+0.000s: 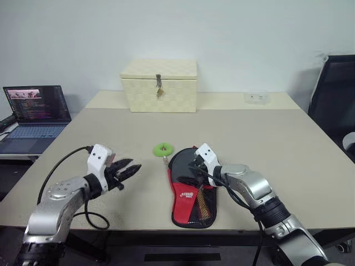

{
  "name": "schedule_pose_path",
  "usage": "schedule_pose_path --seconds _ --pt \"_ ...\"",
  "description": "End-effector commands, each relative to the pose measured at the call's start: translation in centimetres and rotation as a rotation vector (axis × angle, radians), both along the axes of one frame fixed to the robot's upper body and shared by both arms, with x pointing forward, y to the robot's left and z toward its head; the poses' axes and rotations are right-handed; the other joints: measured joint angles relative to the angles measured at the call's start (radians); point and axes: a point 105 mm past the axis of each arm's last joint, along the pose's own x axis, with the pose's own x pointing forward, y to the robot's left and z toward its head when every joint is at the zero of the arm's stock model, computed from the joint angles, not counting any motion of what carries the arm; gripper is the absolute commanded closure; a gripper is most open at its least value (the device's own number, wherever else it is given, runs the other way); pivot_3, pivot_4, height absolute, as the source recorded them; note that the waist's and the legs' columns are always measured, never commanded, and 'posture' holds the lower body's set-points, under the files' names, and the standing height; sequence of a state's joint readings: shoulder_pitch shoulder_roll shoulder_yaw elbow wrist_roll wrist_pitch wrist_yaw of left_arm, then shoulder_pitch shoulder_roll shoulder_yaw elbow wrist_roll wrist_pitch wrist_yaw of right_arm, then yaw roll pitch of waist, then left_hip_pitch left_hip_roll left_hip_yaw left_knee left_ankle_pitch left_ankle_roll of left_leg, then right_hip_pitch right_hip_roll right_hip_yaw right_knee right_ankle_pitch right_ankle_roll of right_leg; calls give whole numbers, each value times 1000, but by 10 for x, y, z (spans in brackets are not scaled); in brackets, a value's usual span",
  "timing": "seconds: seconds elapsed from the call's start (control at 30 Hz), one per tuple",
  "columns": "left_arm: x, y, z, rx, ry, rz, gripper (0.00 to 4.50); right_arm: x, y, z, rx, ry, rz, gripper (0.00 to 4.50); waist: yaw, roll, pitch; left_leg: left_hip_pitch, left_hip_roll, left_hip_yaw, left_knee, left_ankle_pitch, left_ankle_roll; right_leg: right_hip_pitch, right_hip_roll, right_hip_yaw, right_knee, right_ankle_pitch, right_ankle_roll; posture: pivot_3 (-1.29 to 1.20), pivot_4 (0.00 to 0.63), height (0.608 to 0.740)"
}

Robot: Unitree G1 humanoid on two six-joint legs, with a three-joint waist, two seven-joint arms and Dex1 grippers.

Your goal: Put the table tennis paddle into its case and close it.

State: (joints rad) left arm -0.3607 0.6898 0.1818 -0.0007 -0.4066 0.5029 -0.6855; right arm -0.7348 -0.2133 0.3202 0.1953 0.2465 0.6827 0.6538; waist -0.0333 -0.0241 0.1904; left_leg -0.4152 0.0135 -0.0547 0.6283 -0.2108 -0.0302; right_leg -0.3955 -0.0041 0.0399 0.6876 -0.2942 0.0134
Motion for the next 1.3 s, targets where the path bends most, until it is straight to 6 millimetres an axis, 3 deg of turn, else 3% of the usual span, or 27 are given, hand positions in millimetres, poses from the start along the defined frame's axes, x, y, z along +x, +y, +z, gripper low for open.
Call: schedule_pose_path --seconds 0.03,0.1,0.23,0.4,0.7,0.93,1.03,1.3 --pt "22 1 12 28 -53 34 659 -1 3 6 0 -43 11 0 2 0 0 0 0 0 0 0 0 0 0 0 0 0 0 0 150 740" --pt "37 3 13 34 -47 62 16 -1 3 4 -5 -41 3 0 2 0 0 0 -1 0 0 0 0 0 0 -1 1 0 0 0 150 740" --pt "69 -1 13 -22 11 59 16 -3 4 2 1 -30 -10 0 2 0 0 0 -1 1 0 0 0 -1 1 -3 2 0 0 0 150 740" --pt "94 -10 5 -14 102 38 16 -6 5 1 -2 -26 -20 0 0 -1 0 -1 -2 2 1 0 0 -2 2 -3 3 0 1 0 150 740" --pt "105 -44 -21 98 210 -18 16 -11 -1 -1 -18 -14 -59 0 -3 -1 0 -6 -3 4 1 0 0 -10 2 0 8 0 1 0 150 740" --pt "107 -59 -26 122 210 -30 16 -14 -3 -1 -26 -9 -75 0 -1 -1 0 -6 -3 4 2 0 0 -10 2 0 9 0 1 0 150 740" --pt "108 -61 -26 114 203 -20 563 -14 -4 -1 -27 -13 -85 0 -2 -1 0 -6 -3 4 2 0 0 -10 2 -1 9 0 1 0 150 740" --pt "107 -59 -31 112 211 -11 3257 -2 -2 4 -35 -44 -118 0 -2 -1 0 -5 -3 4 2 0 -1 -10 2 0 10 0 1 0 150 740"
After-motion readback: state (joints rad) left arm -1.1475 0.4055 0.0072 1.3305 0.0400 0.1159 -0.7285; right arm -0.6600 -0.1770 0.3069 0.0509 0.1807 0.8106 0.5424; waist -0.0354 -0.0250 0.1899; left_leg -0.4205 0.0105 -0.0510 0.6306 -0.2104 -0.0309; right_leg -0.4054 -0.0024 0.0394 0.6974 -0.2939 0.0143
